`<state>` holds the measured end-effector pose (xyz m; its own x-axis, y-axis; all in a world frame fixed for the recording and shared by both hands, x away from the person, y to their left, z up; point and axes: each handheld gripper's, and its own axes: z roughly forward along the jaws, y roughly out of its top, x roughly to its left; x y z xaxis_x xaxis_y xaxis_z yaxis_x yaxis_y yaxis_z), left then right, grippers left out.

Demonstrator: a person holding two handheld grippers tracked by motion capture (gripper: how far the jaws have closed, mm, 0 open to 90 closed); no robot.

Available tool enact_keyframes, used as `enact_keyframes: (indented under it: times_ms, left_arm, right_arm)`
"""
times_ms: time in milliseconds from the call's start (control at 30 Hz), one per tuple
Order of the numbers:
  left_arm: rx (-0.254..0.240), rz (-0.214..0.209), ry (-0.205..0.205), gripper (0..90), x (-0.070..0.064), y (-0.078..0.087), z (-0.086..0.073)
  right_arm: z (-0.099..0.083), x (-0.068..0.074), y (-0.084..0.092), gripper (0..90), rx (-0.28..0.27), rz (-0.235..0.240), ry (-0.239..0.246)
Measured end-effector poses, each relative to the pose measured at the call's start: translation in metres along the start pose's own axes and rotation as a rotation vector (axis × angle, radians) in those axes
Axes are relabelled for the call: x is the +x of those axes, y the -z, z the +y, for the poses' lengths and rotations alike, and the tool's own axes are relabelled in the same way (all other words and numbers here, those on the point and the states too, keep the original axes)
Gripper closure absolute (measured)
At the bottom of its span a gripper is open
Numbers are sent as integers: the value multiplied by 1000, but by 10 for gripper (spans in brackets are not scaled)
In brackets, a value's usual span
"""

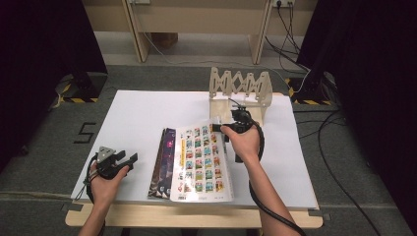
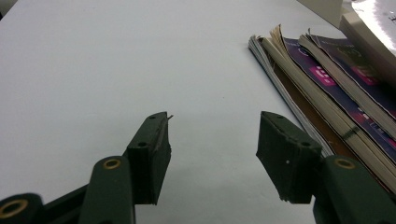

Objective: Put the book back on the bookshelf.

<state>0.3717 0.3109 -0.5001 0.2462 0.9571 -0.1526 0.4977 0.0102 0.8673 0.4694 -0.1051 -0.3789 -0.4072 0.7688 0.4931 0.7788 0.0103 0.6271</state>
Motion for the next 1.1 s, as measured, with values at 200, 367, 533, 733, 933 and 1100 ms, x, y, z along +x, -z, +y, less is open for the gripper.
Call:
enact_keyframes:
  times_ms: [200,367,533,733,933,1100]
  left_arm:
    - [1,1,-3,432,0,0,0]
    - [-5,2,-3,432,-1,0,0]
    - [-9,4,0,430,0,1,-1]
    - [-13,9,-6,425,-1,1,-1]
    - [-13,10,-7,420,-1,1,-1]
    - [-14,11,-9,415,-2,1,-1]
  right_arm:
    - [4,1,7,743,-19,-11,13]
    - [7,2,11,743,-31,-16,16]
    - [8,1,14,743,-38,-20,20]
    - [10,1,17,743,-45,-21,19]
    - [12,1,19,743,-52,-30,31]
    - [15,3,24,743,-61,-31,36]
